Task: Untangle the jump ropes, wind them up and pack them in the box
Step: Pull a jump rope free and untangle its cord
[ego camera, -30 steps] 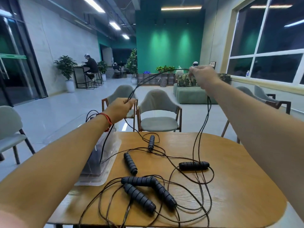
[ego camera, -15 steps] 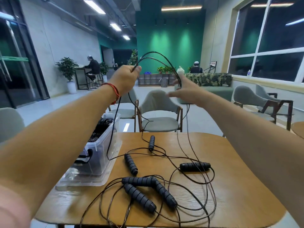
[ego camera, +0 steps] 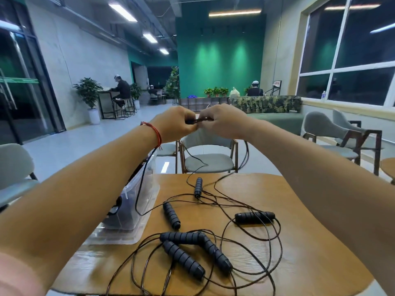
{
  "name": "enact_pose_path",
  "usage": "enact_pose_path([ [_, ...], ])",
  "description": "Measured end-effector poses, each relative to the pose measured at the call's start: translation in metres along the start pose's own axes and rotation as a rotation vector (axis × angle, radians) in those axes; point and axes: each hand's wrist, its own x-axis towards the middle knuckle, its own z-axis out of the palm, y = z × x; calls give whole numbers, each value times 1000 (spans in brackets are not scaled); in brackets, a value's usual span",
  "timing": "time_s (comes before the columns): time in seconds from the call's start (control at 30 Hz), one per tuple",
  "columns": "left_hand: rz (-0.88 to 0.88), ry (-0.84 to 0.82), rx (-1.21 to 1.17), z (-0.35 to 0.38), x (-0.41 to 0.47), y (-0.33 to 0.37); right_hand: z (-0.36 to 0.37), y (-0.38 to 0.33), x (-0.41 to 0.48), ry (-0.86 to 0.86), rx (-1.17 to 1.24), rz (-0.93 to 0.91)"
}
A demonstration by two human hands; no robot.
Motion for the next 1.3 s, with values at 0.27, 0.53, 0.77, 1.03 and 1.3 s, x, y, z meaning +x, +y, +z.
enact_pose_path([
  [0.27,-347,-74,58,-4,-45,-82,-52,85,-38,61,89,280],
  [0.53,-330,71,-209,-12,-44,-87,-28,134,-58,-5,-6,542],
  [0.77,-131,293,-140,-31,-7,-41,5,118,-57,-212,82,490],
  [1.03,46,211,175,-32,32,11,12,50,-23,-331,488,371],
  [1.3,-117,185,310,-35,24,-10,-18,52,-21,-216,722,337],
])
